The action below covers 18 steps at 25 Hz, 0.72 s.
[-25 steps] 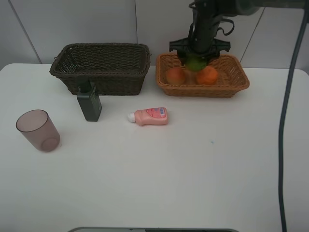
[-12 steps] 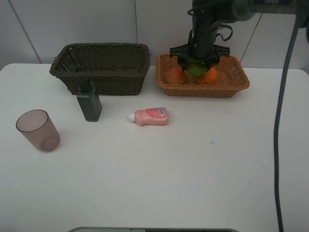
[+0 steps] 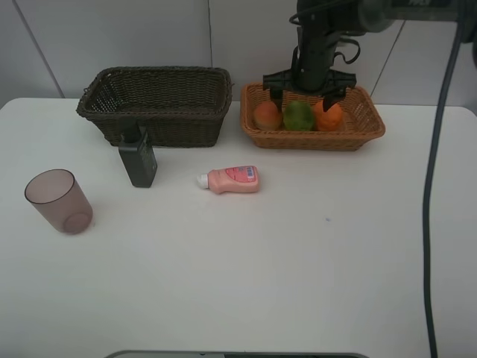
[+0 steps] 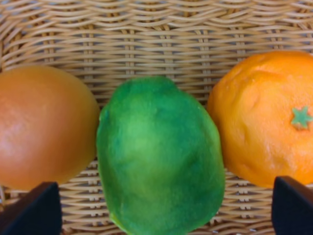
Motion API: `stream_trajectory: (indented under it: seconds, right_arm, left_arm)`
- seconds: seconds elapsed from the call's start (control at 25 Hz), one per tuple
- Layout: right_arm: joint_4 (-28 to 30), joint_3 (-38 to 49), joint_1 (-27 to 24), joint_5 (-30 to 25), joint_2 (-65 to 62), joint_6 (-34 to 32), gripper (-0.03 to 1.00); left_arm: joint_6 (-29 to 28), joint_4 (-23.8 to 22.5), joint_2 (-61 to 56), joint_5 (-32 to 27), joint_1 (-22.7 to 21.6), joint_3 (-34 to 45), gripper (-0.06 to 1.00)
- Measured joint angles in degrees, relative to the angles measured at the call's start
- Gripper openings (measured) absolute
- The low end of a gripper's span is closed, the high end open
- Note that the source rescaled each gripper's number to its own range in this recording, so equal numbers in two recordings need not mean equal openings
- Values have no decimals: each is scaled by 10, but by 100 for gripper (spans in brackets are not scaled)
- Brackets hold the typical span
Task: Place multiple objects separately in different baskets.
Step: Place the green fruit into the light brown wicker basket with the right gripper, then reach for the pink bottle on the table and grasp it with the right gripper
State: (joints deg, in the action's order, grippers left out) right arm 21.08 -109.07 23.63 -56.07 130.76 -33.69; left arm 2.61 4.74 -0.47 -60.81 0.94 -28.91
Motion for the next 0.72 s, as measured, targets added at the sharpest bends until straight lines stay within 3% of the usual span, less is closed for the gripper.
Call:
stream_trajectory:
  seconds: [0.16,0.32,0.72]
  right_arm:
    - [-6,0,0,-5,-14,10,89]
    - [-31,0,7,-21,-34,64,89]
    - [-136,0,90,-79,-55,330,89]
  left_arm:
    - [0,0,0,0,0,0,99]
    - [0,0,0,0,0,0,99]
    - [0,0,0,0,0,0,99]
